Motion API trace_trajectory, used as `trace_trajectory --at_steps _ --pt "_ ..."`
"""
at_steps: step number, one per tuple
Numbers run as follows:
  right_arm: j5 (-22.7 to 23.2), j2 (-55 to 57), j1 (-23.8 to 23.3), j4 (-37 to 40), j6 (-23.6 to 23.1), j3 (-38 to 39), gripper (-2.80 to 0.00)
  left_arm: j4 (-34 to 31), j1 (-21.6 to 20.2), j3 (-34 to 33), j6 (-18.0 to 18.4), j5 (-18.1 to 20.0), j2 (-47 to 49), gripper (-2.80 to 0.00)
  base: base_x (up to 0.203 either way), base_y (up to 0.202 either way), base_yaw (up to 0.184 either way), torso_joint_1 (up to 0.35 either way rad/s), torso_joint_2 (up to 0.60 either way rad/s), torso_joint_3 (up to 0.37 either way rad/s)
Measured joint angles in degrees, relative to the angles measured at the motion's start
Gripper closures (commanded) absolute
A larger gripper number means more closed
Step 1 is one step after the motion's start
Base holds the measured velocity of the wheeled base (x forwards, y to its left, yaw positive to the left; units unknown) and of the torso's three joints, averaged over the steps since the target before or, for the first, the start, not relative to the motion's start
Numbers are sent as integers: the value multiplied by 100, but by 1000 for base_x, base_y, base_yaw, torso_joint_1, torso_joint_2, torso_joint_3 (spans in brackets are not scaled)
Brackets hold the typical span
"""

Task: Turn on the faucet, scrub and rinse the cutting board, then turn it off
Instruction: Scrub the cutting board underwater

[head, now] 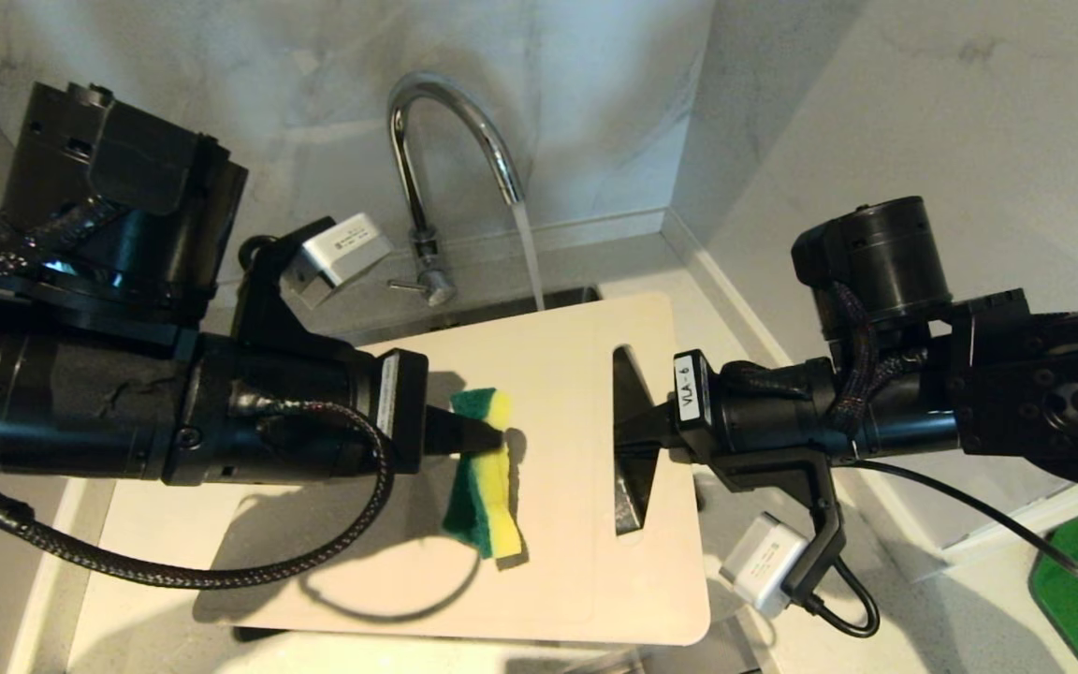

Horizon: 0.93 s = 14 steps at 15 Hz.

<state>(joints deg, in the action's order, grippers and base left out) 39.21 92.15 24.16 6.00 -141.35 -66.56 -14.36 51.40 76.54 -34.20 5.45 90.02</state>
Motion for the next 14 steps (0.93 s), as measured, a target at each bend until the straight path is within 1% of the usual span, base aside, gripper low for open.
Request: trace_trajectory --at_steps 2,6,9,12,14 --pt "3 13 1 9 -9 -89 0 -30 81 -26 -97 -27 56 0 0 0 0 0 0 0" --pt "-50 -6 -2 111 52 -389 0 -29 108 -69 -110 -69 85 0 0 0 0 0 0 0" --pt "-71 -28 -2 375 72 -610 0 23 104 -23 -91 -151 150 0 0 0 0 0 0 0" --pt "-90 -83 -7 380 67 -627 0 61 30 18 -105 -148 329 0 0 0 0 0 0 0" --pt "-102 -108 -11 382 63 -612 0 72 -128 18 -115 -121 442 0 0 0 0 0 0 0"
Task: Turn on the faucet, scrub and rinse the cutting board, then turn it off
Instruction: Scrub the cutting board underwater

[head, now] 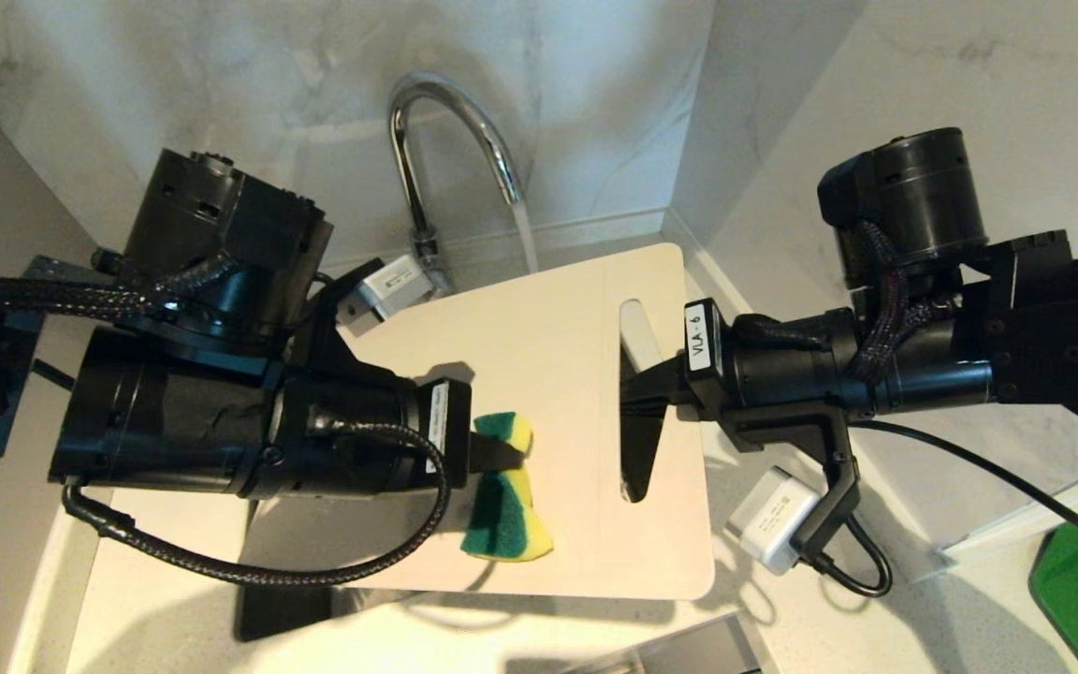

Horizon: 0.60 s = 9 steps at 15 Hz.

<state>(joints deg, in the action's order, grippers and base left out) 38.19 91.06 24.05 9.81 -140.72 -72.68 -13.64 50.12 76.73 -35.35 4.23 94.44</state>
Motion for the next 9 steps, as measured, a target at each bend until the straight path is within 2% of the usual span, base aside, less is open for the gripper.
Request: trace_trajectory --at_steps 5,9 --pt "24 -9 -25 -30 -18 44 0 -11 -303 -123 4 34 -4 0 0 0 0 0 0 0" --pt "39 -39 -128 -41 -2 73 0 82 -550 -471 11 60 -141 0 0 0 0 0 0 0"
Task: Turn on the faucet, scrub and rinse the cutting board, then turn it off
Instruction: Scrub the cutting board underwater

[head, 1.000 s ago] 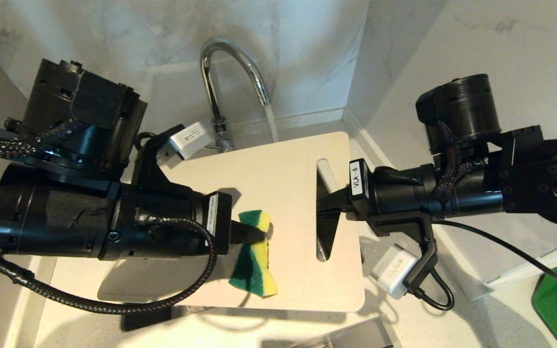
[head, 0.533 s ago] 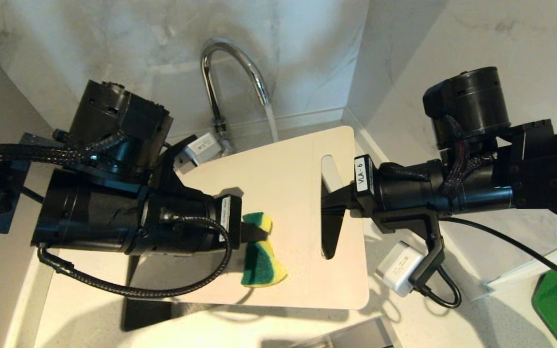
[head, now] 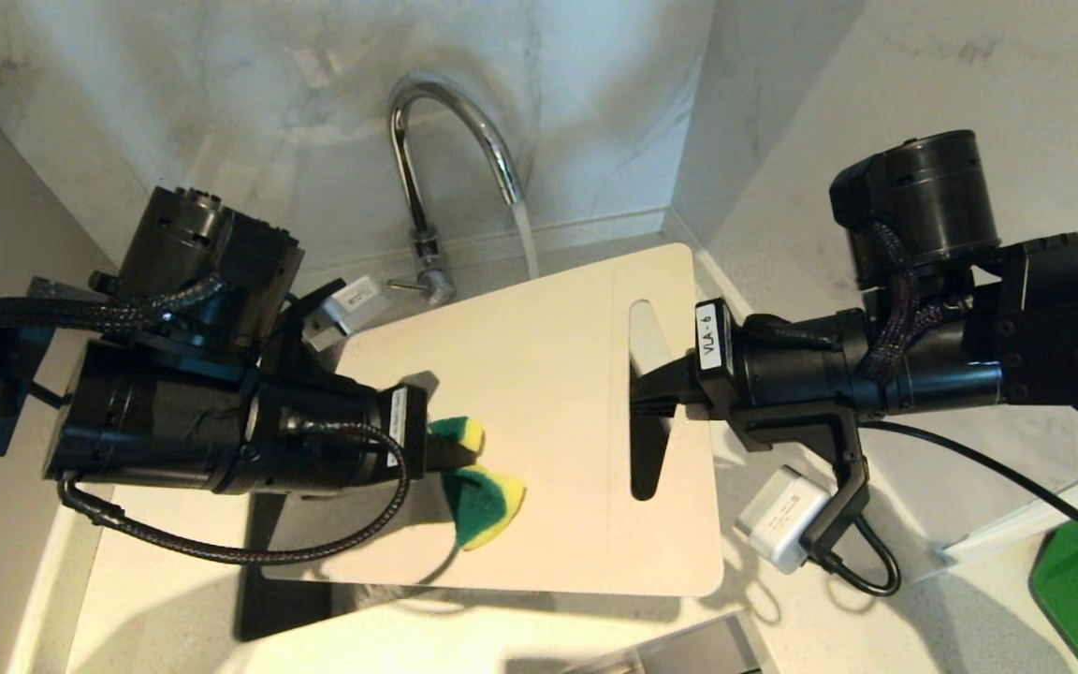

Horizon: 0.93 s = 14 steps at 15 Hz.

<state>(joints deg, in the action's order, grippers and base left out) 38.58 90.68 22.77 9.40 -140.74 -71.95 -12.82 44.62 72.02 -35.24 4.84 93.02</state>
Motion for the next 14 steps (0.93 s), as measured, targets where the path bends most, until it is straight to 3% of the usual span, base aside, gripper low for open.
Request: trace_trajectory --at_steps 7,11,14 --pt "14 -19 -72 -11 74 70 0 747 -717 -1174 34 414 -321 0 0 0 0 0 0 0" --pt "11 -48 -76 -15 88 81 0 1262 -1307 -1828 79 707 -488 0 0 0 0 0 0 0" --pt "15 -84 -73 -16 127 82 0 1285 -1869 -2167 271 1050 -611 0 0 0 0 0 0 0"
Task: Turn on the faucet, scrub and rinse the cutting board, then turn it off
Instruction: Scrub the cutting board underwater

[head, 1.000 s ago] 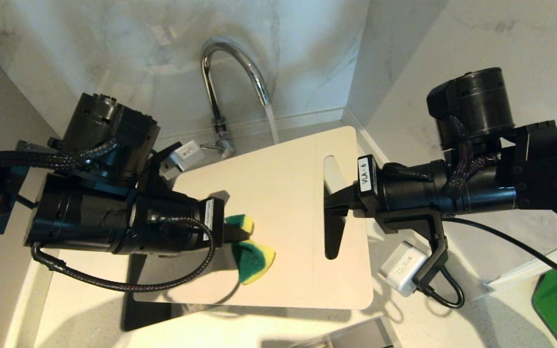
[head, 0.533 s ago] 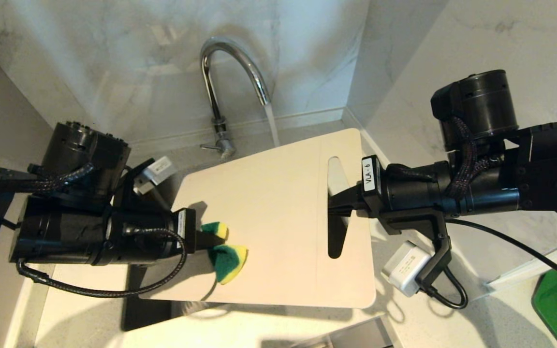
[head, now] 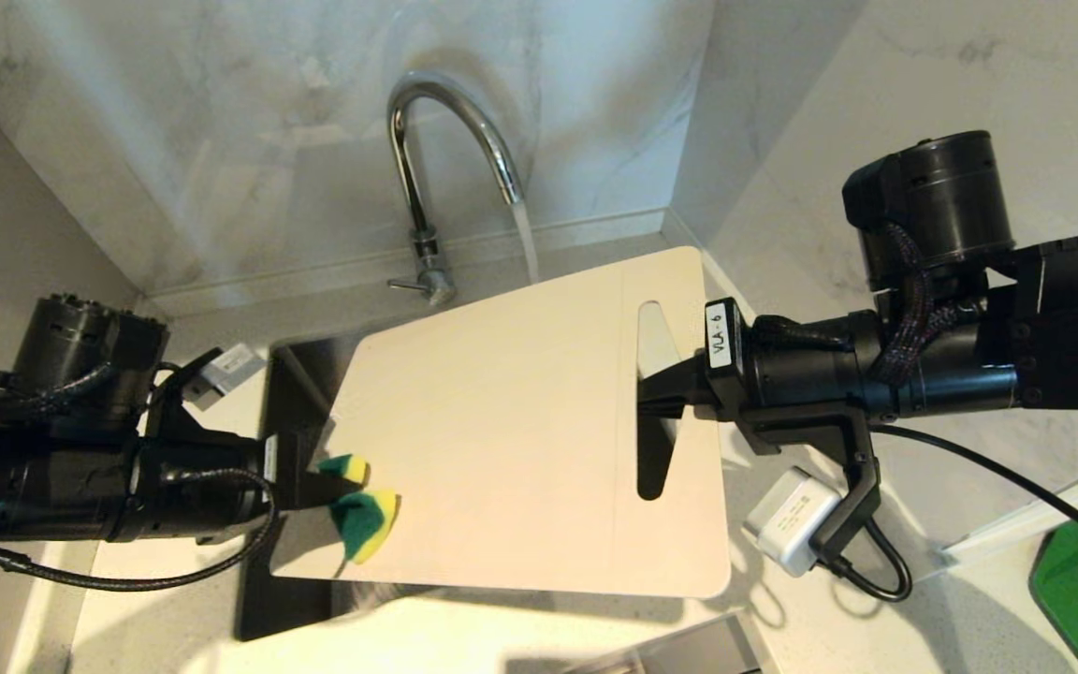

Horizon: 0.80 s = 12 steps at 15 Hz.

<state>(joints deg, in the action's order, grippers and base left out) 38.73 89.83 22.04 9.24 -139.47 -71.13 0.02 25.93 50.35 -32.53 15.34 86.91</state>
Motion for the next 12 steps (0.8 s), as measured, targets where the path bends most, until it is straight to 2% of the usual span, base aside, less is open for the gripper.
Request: trace_trajectory --at_steps 5,8,12 --pt "0 -86 0 1 13 67 0 2 -840 -435 154 553 -187 0 0 0 0 0 0 0" --pt "0 -119 0 0 12 79 0 0 -1298 -636 449 752 -270 0 0 0 0 0 0 0" --pt "0 -149 0 -6 22 88 0 2 -1708 -615 547 852 -403 0 0 0 0 0 0 0"
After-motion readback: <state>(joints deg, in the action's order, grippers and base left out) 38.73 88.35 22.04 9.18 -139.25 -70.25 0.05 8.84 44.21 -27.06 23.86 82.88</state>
